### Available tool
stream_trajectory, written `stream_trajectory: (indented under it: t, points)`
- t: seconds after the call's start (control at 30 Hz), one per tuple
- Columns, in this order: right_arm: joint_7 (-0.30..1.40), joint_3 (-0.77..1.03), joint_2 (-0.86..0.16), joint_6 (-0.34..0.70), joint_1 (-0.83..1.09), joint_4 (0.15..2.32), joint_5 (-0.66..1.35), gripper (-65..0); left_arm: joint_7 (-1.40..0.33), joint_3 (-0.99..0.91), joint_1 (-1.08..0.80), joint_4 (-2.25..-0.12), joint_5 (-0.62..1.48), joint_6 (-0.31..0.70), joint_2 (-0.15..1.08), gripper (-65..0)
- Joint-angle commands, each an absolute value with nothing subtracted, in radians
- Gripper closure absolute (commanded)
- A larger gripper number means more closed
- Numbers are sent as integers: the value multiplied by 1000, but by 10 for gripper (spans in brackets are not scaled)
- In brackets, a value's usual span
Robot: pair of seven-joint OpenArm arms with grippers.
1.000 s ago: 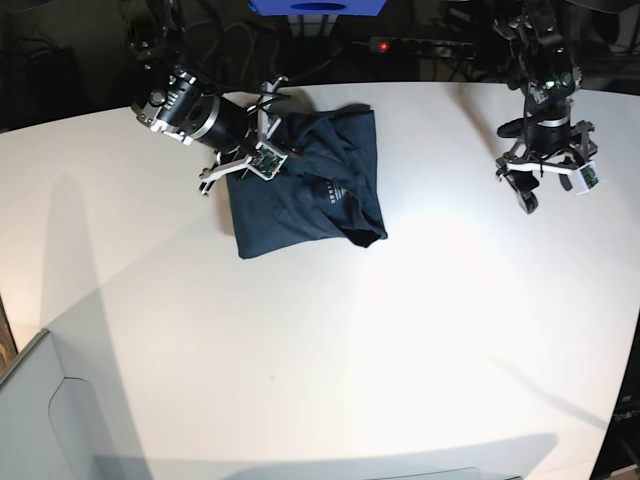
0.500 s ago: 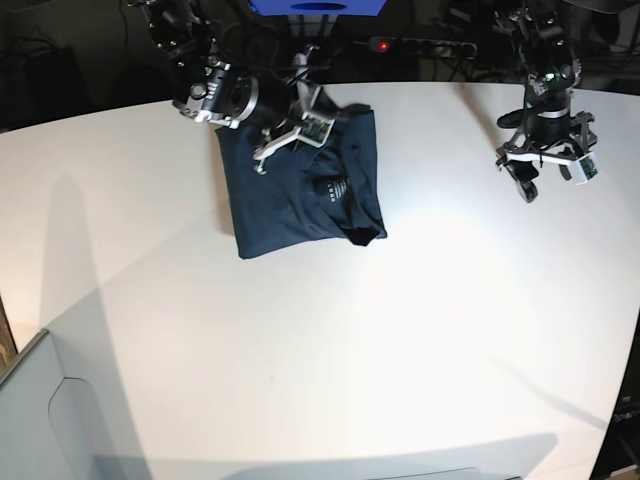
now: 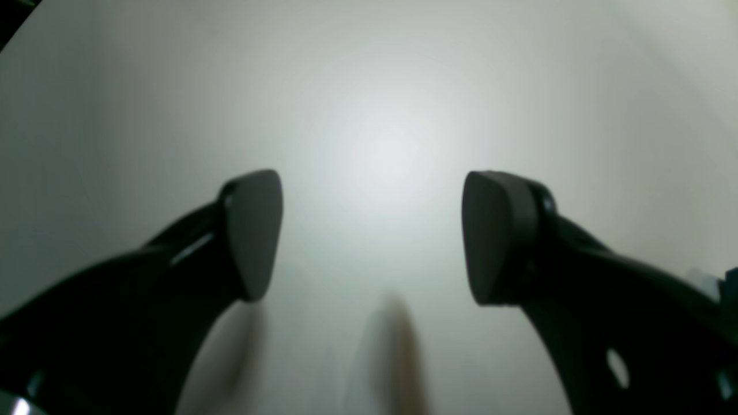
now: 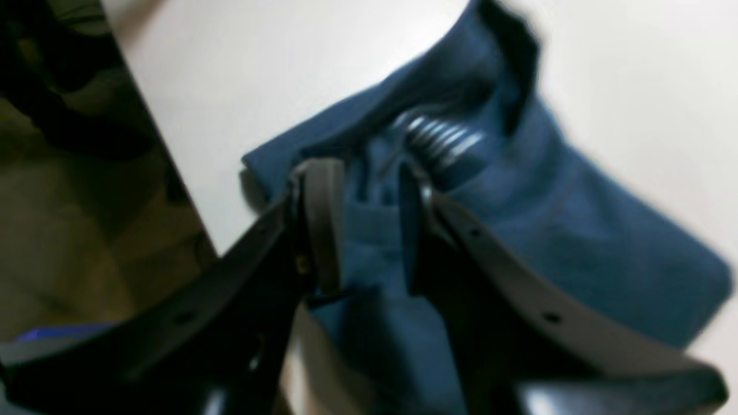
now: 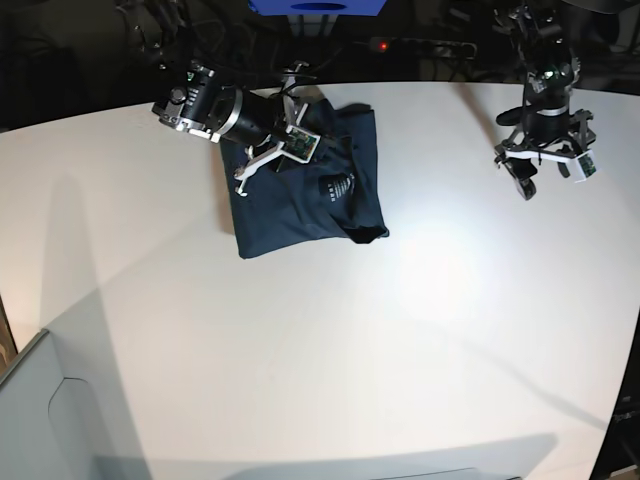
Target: Fold the T-shirt properly
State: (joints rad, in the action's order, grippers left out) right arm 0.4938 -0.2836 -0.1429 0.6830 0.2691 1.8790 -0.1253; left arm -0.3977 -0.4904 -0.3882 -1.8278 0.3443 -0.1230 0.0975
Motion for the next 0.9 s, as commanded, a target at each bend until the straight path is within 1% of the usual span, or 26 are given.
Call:
stream_trajectory:
  t: [0.0, 0.13, 0.33, 0.4, 0.47, 0.6, 0.63, 0.7, 0.73, 0.87]
  points:
    - [469, -292, -140, 698, 266, 1867, -113, -140, -375, -495, -389, -1850, 348, -122, 107, -467]
    - [469, -321, -140, 698, 277, 1828, -113, -144, -375, -493, -389, -1850, 348, -122, 107, -467]
    - [476, -325, -140, 698, 341, 1906, -114, -147, -375, -495, -387, -1850, 348, -122, 107, -467]
    - [476, -325, -142, 698, 354, 1929, -114, -159, -375, -493, -387, -1848, 348, -122, 107, -467]
    - [476, -323, -142, 698, 364, 1942, -114, -202, -375, -492, -387, -1848, 348, -122, 107, -467]
    - [476, -325, -142, 698, 367, 1939, -110, -374, -375, -492, -383, -1844, 348, -122, 107, -467]
    - [476, -328, -142, 673, 367, 1939, -108, -422, -375, -492, -383, -1844, 348, -122, 107, -467]
    - [469, -328, -140, 662, 367, 1936, -108, -489, -375, -492, -383, -1844, 348, -122, 107, -467]
    - [469, -328, -139, 662, 366, 1936, -108, -503, -375, -490, -383, -1844, 348, -122, 107, -467]
    - [469, -323, -90, 661, 355, 1899, -114, -493, -375, -490, -384, -1842, 348, -122, 107, -467]
